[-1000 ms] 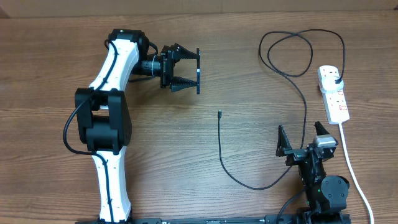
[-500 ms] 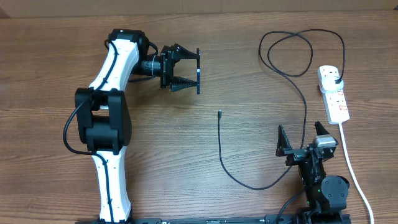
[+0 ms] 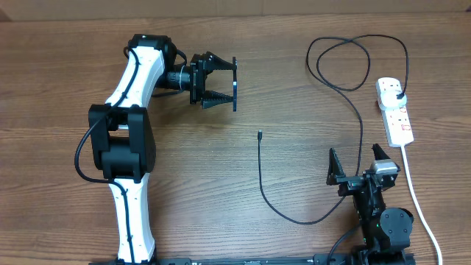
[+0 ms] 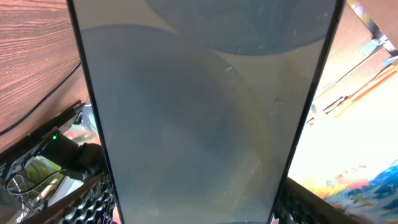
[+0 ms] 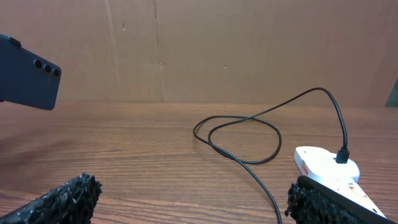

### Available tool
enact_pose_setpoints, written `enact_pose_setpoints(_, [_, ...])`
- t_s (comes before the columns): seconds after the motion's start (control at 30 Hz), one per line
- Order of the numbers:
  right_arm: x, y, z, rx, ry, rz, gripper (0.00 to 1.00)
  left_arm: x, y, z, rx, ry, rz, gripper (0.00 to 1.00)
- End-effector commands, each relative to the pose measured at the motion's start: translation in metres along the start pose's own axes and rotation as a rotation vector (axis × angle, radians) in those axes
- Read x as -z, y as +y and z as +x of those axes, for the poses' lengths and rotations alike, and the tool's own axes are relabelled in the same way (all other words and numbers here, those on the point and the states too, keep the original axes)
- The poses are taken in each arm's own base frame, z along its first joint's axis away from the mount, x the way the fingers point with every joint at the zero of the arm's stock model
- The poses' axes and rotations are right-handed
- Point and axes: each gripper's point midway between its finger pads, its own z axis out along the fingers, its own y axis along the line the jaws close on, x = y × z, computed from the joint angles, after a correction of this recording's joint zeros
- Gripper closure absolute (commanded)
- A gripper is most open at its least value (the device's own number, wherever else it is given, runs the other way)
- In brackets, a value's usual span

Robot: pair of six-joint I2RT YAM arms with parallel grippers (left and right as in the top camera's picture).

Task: Plug charger to phone and switch on socket
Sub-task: 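Hold the phone raised in the left gripper, then move the right gripper toward the black cable plug on the table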

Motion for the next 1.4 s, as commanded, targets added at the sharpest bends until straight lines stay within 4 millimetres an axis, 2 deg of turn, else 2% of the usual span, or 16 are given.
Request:
enact_pose_setpoints(0.0, [0.0,-0.002,0.002,0.002,-0.005,0.013,0.0,0.001,-0.016,0.006,-0.022,0.019,0.053,0.24])
enact_pose_setpoints(0.13, [0.0,0.0,0.0,0.002,-0.012,-0.002,0.0,0.001,-0.016,0.006,-0.021,0.019,0.052,0.24])
enact_pose_setpoints(0.2, [0.001,0.015,-0.004,0.003,-0.026,-0.092,0.0,0.001,-0.016,0.006,-0.021,0.019,0.053,0.24])
enact_pose_setpoints(0.3, [0.015,0.069,-0.007,0.003,-0.038,-0.415,0.0,0.001,-0.016,0.006,-0.021,0.019,0.052,0.24])
enact_pose_setpoints(0.33, [0.031,0.097,-0.016,-0.015,-0.066,-0.603,0.0,0.001,-0.016,0.006,-0.021,0.019,0.052,0.24])
enact_pose_setpoints(0.43, [0.059,0.129,-0.022,-0.021,-0.081,-0.849,0.0,0.001,-0.016,0.006,-0.021,0.019,0.053,0.24])
enact_pose_setpoints(0.57, [0.061,0.127,-0.039,-0.075,-0.125,-0.844,0.0,0.001,-0.016,0.006,-0.022,0.019,0.053,0.24])
enact_pose_setpoints(0.8, [0.071,0.11,-0.115,-0.1,-0.379,-0.733,0.0,0.001,-0.016,0.006,-0.022,0.019,0.053,0.24])
enact_pose_setpoints(0.9, [0.072,0.1,-0.142,-0.117,-0.396,-0.651,0.0,0.001,-0.016,0.006,-0.021,0.019,0.052,0.24])
enact_pose_setpoints(0.97, [0.07,0.094,-0.153,-0.098,-0.37,-0.598,0.0,0.001,-0.016,0.006,-0.021,0.019,0.053,0.24])
enact_pose_setpoints(1.07, [0.057,0.08,-0.156,-0.061,-0.231,-0.475,0.0,0.001,-0.016,0.006,-0.021,0.019,0.052,0.24])
enact_pose_setpoints(1.3, [0.025,0.059,-0.134,-0.081,0.202,-0.327,0.0,0.001,-0.016,0.006,-0.021,0.019,0.052,0.24])
enact_pose_setpoints(1.37, [0.013,0.059,-0.128,-0.093,0.332,-0.324,0.0,0.001,-0.016,0.006,-0.021,0.019,0.052,0.24])
